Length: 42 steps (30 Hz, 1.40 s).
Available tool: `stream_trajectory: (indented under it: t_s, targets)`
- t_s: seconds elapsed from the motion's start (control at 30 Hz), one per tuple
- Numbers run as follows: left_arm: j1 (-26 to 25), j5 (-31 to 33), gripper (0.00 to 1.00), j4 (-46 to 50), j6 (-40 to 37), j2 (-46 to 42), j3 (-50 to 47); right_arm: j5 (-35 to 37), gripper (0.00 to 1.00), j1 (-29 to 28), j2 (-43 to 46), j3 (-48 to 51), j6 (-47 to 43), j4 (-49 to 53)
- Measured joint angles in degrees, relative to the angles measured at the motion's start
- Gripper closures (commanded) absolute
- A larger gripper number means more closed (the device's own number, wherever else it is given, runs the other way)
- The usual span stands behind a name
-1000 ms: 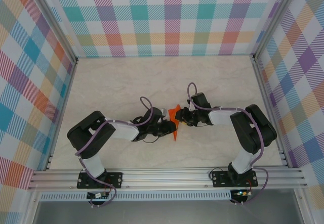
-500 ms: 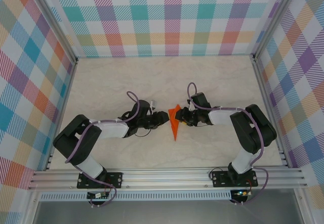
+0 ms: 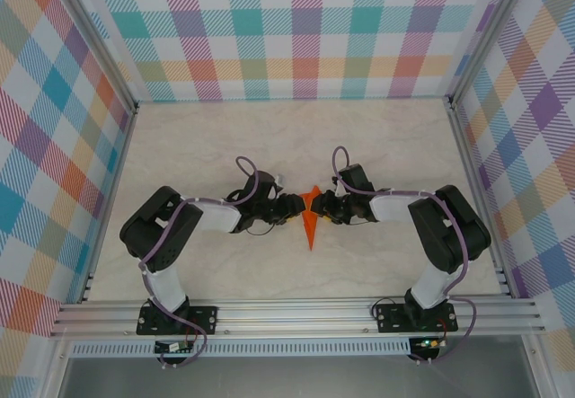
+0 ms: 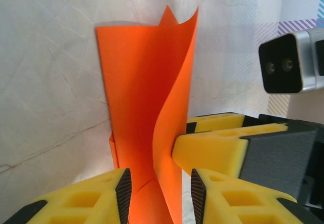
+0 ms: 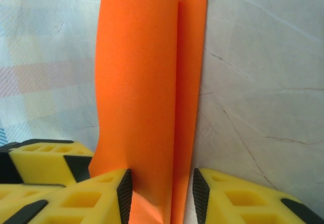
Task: Fold a paper plane with a square sheet of paper (fold left side to right side)
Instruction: Fold the wing for the fifth time at the center of the table.
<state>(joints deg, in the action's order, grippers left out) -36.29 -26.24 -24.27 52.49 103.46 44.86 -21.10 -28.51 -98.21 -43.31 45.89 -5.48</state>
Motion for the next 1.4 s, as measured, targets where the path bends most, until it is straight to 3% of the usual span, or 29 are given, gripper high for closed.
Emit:
stream_trajectory:
  t_s: [0.57,1.0,1.4]
  targets:
    - [0.07,-1.05,0.97,-0.26,-0.94,4.44,3.13,0.02,0.60,0.00,-0.11,-0.33,-0.07,0.55]
    - [0.39,-0.55,0.99,0.15,-2.43,5.68,3.87,-0.02,0.58,-0.04,-0.09,-0.52,-0.44,0.87]
    - [0.50,-0.52,1.00,0.15,-2.84,5.68,4.15,-0.59,0.35,4.04,4.50,-2.47,-1.53,4.09]
